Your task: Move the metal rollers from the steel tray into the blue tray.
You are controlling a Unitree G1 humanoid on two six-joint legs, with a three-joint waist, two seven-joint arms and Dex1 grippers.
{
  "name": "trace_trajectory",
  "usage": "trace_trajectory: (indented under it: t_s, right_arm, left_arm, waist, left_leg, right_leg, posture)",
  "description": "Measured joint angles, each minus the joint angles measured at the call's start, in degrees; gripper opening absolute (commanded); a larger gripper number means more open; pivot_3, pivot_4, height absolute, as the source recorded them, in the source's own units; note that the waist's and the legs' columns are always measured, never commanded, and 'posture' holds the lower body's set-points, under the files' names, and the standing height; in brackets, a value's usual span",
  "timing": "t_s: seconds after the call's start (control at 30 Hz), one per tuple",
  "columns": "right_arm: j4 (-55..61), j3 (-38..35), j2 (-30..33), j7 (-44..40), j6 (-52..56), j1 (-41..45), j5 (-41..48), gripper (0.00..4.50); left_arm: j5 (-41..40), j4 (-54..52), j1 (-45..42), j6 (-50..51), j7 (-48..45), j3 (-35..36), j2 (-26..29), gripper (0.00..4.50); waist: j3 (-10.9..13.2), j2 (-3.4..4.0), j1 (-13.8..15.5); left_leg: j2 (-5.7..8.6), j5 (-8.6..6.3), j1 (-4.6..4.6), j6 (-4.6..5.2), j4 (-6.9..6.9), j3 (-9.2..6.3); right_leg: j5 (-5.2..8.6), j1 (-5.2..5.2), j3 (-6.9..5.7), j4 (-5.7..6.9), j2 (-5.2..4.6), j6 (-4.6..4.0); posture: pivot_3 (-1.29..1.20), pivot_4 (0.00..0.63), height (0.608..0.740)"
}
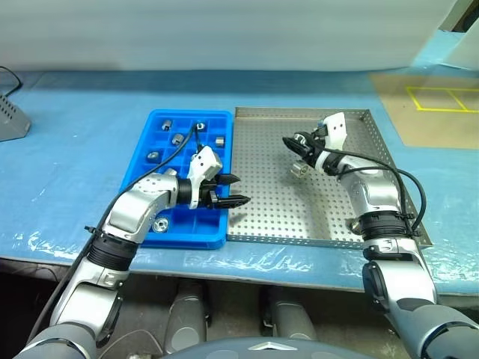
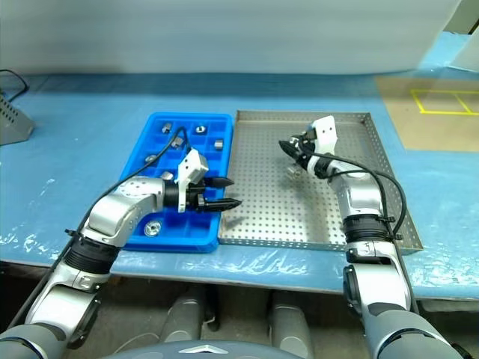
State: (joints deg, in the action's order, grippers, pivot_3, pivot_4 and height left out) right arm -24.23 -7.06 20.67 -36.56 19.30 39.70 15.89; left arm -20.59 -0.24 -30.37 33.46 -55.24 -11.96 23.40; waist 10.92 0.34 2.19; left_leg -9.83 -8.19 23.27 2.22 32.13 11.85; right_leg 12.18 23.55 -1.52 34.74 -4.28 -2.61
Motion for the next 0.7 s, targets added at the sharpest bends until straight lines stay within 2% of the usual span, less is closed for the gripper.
trace_trajectory:
  t_s: [0.17,0.37,0.7]
  right_arm:
    - [2.6,0.0,-0.9,0.7,1.4,0.0,0.6,1.74]
    - [5.3,0.4,-1.1,1.3,2.5,-0.1,0.9,1.74]
    - [9.7,1.2,-1.8,1.6,4.3,-0.4,1.3,1.74]
  left_arm:
    - [-0.6,2.1,-1.5,-0.3,1.7,0.7,-3.9,3.55]
    - [-2.3,4.4,-3.7,0.7,4.8,1.1,-11.2,3.55]
    - [0.8,18.6,-10.3,-3.7,9.5,1.8,-19.5,3.55]
  waist:
    - [0.0,0.00,0.0]
    - [0.0,-0.01,0.0]
    - [0.0,-0.02,-0.1]
  left_leg:
    - [0.03,0.00,0.05,0.01,0.00,0.01]
    - [0.02,-0.01,0.06,0.02,0.01,0.01]
    - [0.04,-0.02,0.23,0.06,0.02,0.01]
  right_leg:
    - [0.00,0.02,0.01,-0.02,-0.01,0.00]
    - [0.00,0.02,0.01,-0.03,-0.01,0.00]
    - [0.00,0.19,0.01,-0.05,-0.01,0.00]
  posture:
    - [-0.15,0.150,0.740]
    - [-0.16,0.150,0.740]
    - [-0.18,0.150,0.740]
